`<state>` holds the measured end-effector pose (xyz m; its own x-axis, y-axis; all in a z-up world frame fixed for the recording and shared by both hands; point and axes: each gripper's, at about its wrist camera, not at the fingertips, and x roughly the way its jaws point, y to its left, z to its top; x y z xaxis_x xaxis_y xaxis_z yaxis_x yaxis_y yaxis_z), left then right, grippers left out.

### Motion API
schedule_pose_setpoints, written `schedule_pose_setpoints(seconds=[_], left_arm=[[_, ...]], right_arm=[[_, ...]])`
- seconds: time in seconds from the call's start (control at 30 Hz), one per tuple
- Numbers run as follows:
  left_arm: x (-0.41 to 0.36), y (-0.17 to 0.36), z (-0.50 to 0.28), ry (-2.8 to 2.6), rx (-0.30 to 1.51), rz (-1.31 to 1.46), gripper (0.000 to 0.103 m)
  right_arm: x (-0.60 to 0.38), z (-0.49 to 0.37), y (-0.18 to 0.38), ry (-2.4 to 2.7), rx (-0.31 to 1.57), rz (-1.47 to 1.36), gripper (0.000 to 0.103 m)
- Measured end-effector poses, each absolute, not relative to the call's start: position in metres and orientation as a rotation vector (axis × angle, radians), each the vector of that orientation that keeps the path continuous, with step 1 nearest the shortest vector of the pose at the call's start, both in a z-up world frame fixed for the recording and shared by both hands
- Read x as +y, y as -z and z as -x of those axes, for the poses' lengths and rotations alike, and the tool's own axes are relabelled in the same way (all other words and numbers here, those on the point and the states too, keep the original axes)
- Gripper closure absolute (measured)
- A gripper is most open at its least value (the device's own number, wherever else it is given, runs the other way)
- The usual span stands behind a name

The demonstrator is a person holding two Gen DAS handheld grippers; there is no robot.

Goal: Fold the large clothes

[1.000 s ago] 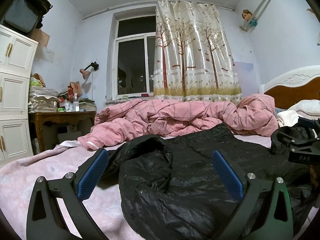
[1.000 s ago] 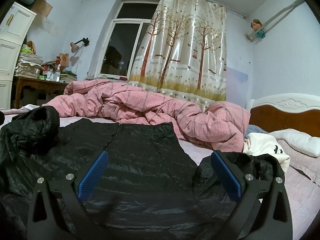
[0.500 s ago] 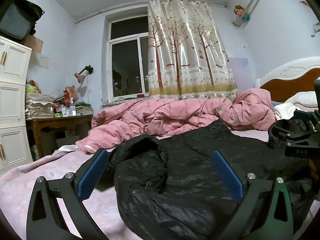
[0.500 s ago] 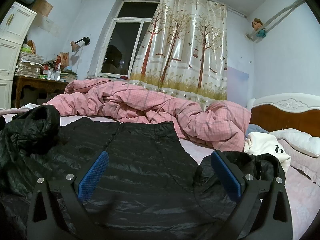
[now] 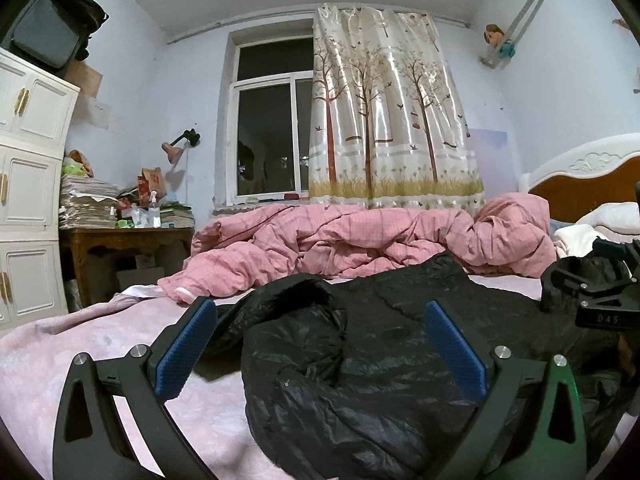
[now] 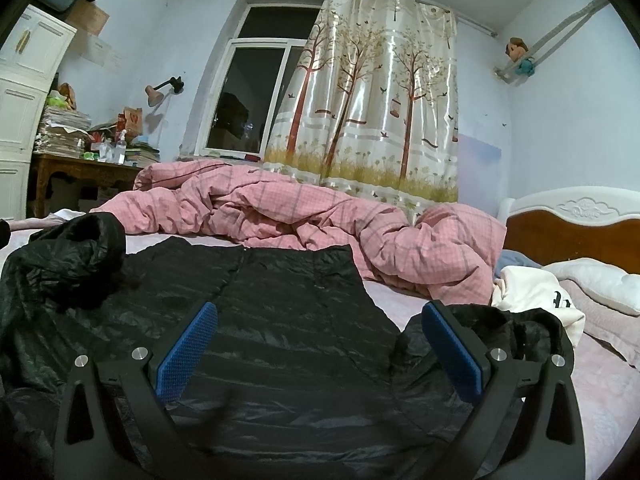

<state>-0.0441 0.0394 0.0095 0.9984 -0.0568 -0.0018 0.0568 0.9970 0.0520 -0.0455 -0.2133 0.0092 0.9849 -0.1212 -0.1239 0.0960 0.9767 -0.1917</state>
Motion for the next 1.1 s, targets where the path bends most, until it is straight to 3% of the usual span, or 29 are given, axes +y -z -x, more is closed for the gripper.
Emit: schedule_pose_setpoints(seconds=[0.67, 1.1], left_arm=[[0.042, -0.011, 0.043, 0.009, 0.01, -0.052, 0.0], [0.039, -0.006, 0.029, -0.012, 0.11, -0.06, 0.0]], right_arm=[[-0.215, 0.047, -0.012, 0.129, 0.125, 0.188, 0.001], [-0.222, 0.054, -0.017, 0.165, 0.111, 0.176, 0.001]])
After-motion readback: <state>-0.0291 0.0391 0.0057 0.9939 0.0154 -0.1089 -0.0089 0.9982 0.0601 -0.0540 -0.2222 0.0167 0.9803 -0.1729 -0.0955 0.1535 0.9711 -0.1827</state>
